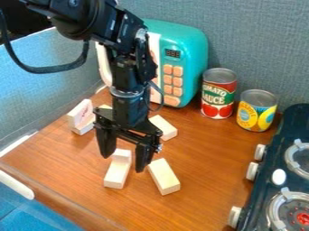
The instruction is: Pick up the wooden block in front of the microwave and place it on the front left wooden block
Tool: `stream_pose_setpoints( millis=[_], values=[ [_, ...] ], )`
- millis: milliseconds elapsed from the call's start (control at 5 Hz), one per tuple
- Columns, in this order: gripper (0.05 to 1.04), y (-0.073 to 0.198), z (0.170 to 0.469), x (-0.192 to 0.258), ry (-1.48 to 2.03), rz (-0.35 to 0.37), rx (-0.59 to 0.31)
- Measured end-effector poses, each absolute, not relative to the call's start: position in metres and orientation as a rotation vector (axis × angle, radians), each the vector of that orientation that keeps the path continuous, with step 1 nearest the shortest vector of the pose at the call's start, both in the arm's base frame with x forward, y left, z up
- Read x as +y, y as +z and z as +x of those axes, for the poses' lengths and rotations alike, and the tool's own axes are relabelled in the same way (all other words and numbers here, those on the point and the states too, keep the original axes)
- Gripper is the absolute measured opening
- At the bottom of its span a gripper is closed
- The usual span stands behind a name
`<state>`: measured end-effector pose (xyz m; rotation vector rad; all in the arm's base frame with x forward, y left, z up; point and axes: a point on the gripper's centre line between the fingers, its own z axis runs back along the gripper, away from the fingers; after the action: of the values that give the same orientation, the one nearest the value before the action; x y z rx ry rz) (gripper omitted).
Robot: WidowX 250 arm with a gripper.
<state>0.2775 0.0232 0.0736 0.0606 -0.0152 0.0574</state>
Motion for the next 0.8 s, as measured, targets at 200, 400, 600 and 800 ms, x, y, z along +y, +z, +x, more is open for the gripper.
stream_pose_setpoints(
  millis=[200, 400, 600, 800],
  values=[
    [1.000, 0.064, 0.276, 0.023, 0.056, 0.061, 0.018],
    [1.000, 0.042, 0.308, 0.010, -0.060, 0.113, 0.059],
    [1.000, 0.030, 0.340, 0.012, -0.162, 0.177, 0.053],
    [1.001, 0.026, 0.367, 0.011, -0.202, 0.205, 0.024]
  ],
)
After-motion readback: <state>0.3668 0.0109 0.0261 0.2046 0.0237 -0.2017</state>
